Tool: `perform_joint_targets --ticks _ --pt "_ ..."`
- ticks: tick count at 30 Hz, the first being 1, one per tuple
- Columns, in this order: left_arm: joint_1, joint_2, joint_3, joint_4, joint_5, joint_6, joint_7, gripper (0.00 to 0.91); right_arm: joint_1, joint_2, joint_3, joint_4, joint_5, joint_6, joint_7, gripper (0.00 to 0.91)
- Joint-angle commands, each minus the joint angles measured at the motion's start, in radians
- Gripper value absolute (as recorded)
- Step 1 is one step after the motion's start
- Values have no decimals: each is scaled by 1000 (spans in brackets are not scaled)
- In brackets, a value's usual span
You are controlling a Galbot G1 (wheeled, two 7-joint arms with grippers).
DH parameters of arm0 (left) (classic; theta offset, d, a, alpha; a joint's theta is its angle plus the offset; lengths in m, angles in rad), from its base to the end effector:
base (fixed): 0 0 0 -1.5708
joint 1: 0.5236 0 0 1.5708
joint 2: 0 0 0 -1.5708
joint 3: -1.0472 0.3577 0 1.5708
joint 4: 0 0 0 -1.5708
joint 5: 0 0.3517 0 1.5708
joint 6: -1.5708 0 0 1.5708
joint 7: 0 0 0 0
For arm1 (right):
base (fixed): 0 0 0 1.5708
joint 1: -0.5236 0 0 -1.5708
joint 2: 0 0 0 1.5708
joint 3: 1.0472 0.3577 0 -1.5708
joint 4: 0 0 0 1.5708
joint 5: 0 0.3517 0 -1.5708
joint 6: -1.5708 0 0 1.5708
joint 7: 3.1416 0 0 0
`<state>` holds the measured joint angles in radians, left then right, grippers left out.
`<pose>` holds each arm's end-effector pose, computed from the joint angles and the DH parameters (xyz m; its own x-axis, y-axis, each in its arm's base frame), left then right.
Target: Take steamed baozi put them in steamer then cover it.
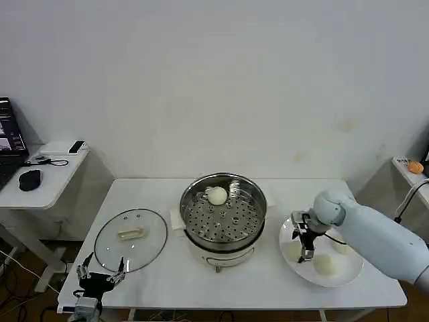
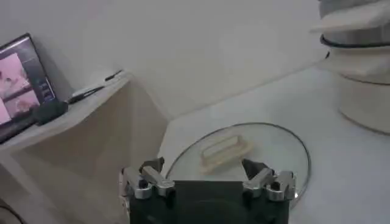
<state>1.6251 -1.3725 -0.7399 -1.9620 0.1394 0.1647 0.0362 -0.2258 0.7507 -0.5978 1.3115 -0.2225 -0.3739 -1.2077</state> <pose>0.1537 0.1125 -0.3456 -0.9397 -0.1491 0.3077 -0.0157 0.9178 0.3967 0.4882 -0.1186 -0.2525 -0.0488 -0.1084 0.9929 -0.9987 -0.0086 -0.0500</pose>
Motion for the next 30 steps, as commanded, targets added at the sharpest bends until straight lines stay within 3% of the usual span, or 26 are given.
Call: perform_joint_targets --ticks 1,12,20,23,30 --pt "-1 0 0 1 0 1 1 907 0 5 1 -9 -3 2 6 695" --pt "-7 1 2 1 0 1 2 907 9 -25 16 12 8 -1 -1 675" --pt "-15 2 7 -3 -4 1 2 907 68 -107 32 78 45 -19 -15 675" --pt "-21 3 11 -7 -2 2 4 907 134 -150 26 114 81 -30 -31 675" --pt "-27 5 18 -19 8 2 10 907 502 -163 -177 165 232 -64 -55 675"
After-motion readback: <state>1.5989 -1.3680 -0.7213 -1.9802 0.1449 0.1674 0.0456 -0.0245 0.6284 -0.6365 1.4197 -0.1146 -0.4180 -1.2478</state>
